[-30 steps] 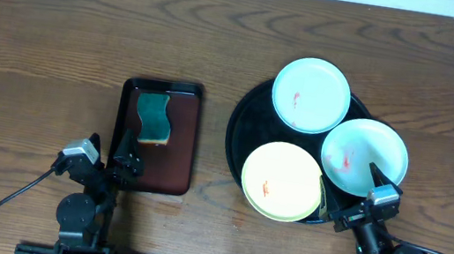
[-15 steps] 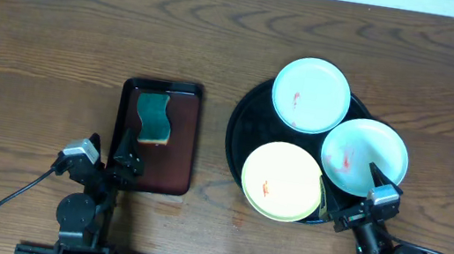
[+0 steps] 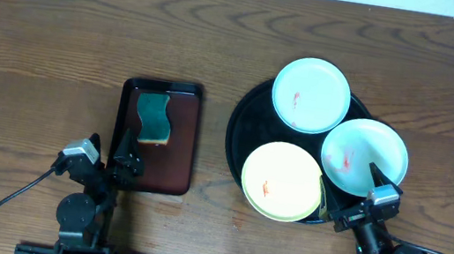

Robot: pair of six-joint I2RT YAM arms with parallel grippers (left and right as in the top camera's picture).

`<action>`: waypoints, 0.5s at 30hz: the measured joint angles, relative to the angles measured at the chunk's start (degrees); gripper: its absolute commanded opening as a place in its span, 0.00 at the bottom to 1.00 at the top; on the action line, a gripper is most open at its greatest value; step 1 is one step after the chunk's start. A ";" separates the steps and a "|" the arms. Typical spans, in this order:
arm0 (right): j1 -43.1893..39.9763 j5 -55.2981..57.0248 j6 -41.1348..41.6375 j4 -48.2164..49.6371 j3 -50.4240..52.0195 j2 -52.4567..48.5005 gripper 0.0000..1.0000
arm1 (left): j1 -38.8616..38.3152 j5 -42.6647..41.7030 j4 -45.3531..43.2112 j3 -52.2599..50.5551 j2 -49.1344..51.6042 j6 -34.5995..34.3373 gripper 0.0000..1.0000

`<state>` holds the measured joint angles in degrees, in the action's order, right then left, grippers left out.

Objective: Clean dirty plates on tray and stack at the side

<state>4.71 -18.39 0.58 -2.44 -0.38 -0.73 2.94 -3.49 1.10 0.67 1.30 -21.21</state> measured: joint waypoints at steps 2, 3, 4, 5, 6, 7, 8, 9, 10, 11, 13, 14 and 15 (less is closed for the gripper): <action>0.00 0.00 0.00 0.00 0.00 0.00 0.99 | -0.02 0.02 0.00 0.00 0.00 0.00 0.80; 0.00 -0.02 0.00 0.00 0.00 0.00 0.99 | -0.02 0.00 0.00 0.00 0.00 0.00 0.80; 0.00 0.00 0.00 -0.02 0.00 0.00 0.99 | 0.00 0.00 0.00 0.00 0.00 0.00 0.81; 0.00 -0.02 0.00 -0.02 0.00 0.00 0.99 | -0.02 0.02 0.00 0.00 0.00 0.00 0.80; 0.00 -0.02 0.00 -0.02 0.00 0.00 0.99 | 0.00 0.00 0.00 0.00 0.00 0.00 0.80; 0.00 -0.02 0.00 0.00 0.00 0.00 0.99 | -0.02 0.02 0.00 0.00 0.00 0.00 0.80; 0.00 0.00 0.00 0.00 0.00 0.00 0.99 | -0.02 0.02 0.00 0.00 0.00 0.00 0.80; 0.00 -0.02 0.00 0.00 0.00 0.00 0.99 | -0.02 0.02 0.00 0.00 0.00 0.00 0.80; 0.00 0.00 0.00 0.00 0.00 0.00 0.99 | 0.00 0.00 0.00 0.00 0.00 0.00 0.80; 0.00 -0.02 0.00 0.00 0.00 0.00 0.99 | -0.02 0.00 0.00 0.00 0.00 0.00 0.80; 0.00 -0.02 0.00 -0.02 0.00 0.00 0.99 | 0.00 -0.15 -0.02 0.00 0.00 0.00 0.80; 0.00 -0.02 0.00 -0.02 0.00 0.00 0.99 | 0.00 -0.33 -0.04 0.00 0.00 0.00 0.80; 0.00 -0.02 0.00 0.00 0.00 0.00 0.99 | -0.02 -0.52 -0.04 0.00 0.00 0.00 0.80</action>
<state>4.71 -18.41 0.58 -2.44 -0.38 -0.73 2.92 -4.01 1.06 0.67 1.30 -21.21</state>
